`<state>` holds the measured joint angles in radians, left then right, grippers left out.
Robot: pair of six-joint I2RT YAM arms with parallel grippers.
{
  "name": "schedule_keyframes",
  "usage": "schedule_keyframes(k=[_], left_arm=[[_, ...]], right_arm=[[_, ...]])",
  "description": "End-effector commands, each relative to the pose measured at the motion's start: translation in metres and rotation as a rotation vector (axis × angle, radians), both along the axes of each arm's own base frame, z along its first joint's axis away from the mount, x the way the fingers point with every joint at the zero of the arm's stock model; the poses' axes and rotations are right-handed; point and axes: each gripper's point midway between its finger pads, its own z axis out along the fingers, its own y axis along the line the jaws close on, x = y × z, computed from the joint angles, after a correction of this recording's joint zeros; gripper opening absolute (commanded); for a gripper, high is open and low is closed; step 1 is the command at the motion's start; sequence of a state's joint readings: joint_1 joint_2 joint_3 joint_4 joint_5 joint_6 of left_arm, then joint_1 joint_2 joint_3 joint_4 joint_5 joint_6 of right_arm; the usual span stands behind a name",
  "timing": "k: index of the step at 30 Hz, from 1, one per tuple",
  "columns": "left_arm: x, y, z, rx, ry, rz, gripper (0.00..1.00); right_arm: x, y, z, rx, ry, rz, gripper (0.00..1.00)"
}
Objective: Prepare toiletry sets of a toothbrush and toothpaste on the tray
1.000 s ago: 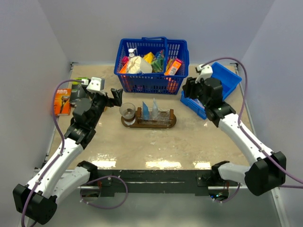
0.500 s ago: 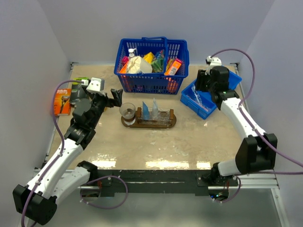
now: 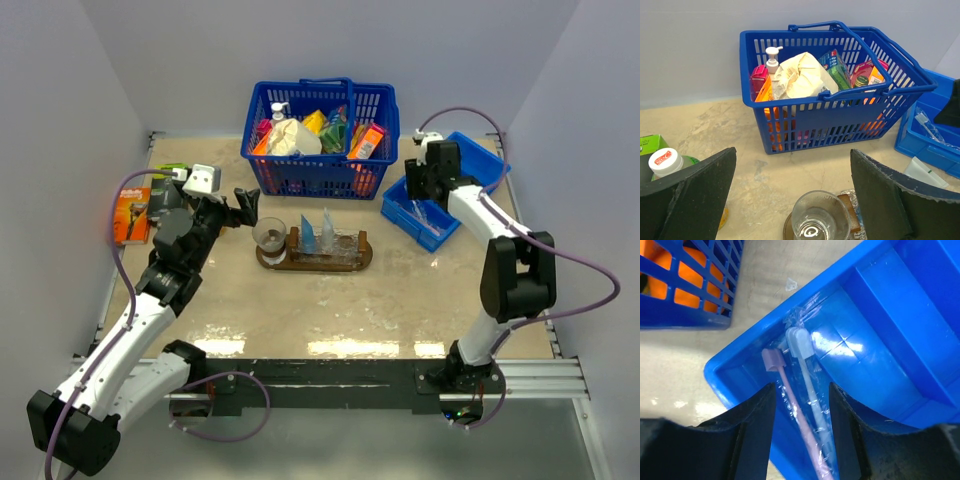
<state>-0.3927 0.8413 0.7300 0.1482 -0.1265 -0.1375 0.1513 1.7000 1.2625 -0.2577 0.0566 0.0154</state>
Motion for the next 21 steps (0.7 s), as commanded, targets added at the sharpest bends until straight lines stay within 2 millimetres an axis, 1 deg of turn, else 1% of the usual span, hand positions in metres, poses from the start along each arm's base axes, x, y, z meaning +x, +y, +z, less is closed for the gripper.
schedule_keyframes(k=[1,3,4,6,7,8,9,10,11,12,14,15,16,20,21], left_arm=[[-0.001,0.003,0.013,-0.004,-0.048,0.005,1.0],[-0.001,0.003,0.012,-0.001,-0.047,0.005,1.0],[-0.001,0.004,0.013,-0.001,-0.049,0.008,1.0],[-0.001,0.004,0.014,0.0,-0.052,0.008,1.0],[-0.002,0.004,0.014,-0.001,-0.053,0.008,1.0],[-0.002,0.005,0.015,0.0,-0.054,0.01,1.0],[-0.002,0.005,0.015,0.0,-0.055,0.008,1.0],[-0.002,0.005,0.015,0.001,-0.055,0.01,1.0],[-0.002,0.005,0.015,0.001,-0.056,0.008,1.0],[-0.002,0.005,0.015,0.001,-0.056,0.008,1.0],[-0.002,0.004,0.014,0.003,-0.051,0.008,1.0],[-0.002,0.004,0.016,0.001,-0.055,0.008,1.0],[-0.002,0.004,0.014,0.003,-0.053,0.007,1.0],[-0.001,0.004,0.014,0.002,-0.049,0.007,1.0],[-0.001,0.003,0.013,0.003,-0.048,0.005,1.0]], right_arm=[[0.027,-0.003,0.022,-0.087,-0.072,0.068,0.5],[0.032,-0.002,0.025,-0.081,-0.054,0.09,0.5],[0.034,0.003,0.019,-0.073,-0.042,0.121,0.5],[0.038,0.001,0.018,-0.078,-0.036,0.125,0.5],[0.038,0.005,0.017,-0.065,-0.03,0.146,0.5],[0.039,0.004,0.01,-0.063,-0.01,0.15,0.5],[0.041,0.002,0.011,-0.057,-0.007,0.15,0.49],[0.042,0.003,0.009,-0.04,-0.002,0.165,0.49],[0.041,0.004,0.004,-0.031,0.012,0.175,0.49],[0.042,0.0,0.003,-0.025,0.018,0.172,0.49],[0.042,-0.001,0.0,-0.005,0.023,0.189,0.49],[0.043,-0.006,-0.002,0.002,0.026,0.182,0.49],[0.043,-0.007,-0.002,0.01,0.026,0.185,0.49],[0.044,-0.007,-0.008,0.043,0.039,0.198,0.49],[0.044,-0.004,-0.009,0.059,0.041,0.215,0.48]])
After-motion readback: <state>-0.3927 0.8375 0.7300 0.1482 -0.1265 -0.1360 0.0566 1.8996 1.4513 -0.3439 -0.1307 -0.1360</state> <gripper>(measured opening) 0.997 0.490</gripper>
